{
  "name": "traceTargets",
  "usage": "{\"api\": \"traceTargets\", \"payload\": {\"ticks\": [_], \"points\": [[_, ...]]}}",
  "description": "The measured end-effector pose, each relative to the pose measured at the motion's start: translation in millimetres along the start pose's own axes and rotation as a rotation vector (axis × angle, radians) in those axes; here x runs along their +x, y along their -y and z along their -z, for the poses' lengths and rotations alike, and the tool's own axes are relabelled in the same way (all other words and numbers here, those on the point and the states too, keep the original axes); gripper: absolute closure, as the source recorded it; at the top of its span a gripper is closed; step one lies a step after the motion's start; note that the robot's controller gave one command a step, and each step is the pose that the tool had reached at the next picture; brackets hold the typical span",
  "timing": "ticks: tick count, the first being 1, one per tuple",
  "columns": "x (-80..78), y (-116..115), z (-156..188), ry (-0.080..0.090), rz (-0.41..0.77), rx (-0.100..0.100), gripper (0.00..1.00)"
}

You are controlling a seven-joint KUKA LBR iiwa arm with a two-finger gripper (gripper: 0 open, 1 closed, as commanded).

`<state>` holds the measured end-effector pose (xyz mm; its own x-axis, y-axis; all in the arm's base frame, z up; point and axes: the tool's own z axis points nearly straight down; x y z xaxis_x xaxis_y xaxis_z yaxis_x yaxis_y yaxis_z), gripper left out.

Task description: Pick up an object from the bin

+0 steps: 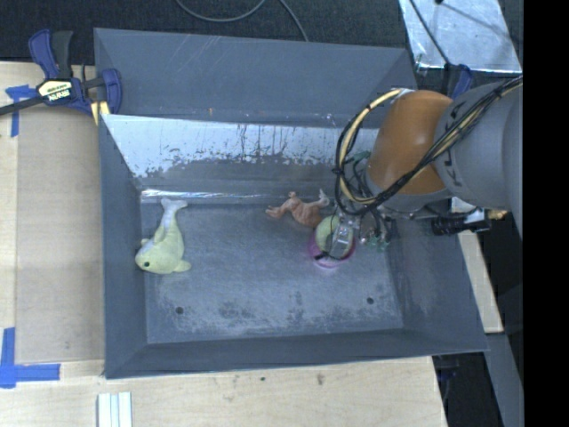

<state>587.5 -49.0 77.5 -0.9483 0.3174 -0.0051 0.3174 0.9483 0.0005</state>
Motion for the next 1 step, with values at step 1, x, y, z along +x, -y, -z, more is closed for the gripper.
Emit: {"api": "traceTargets", "payload": {"ticks": [1], "points": [[5.0,-4.6,41.7,-0.004,0.000,0.001,1.00]]}}
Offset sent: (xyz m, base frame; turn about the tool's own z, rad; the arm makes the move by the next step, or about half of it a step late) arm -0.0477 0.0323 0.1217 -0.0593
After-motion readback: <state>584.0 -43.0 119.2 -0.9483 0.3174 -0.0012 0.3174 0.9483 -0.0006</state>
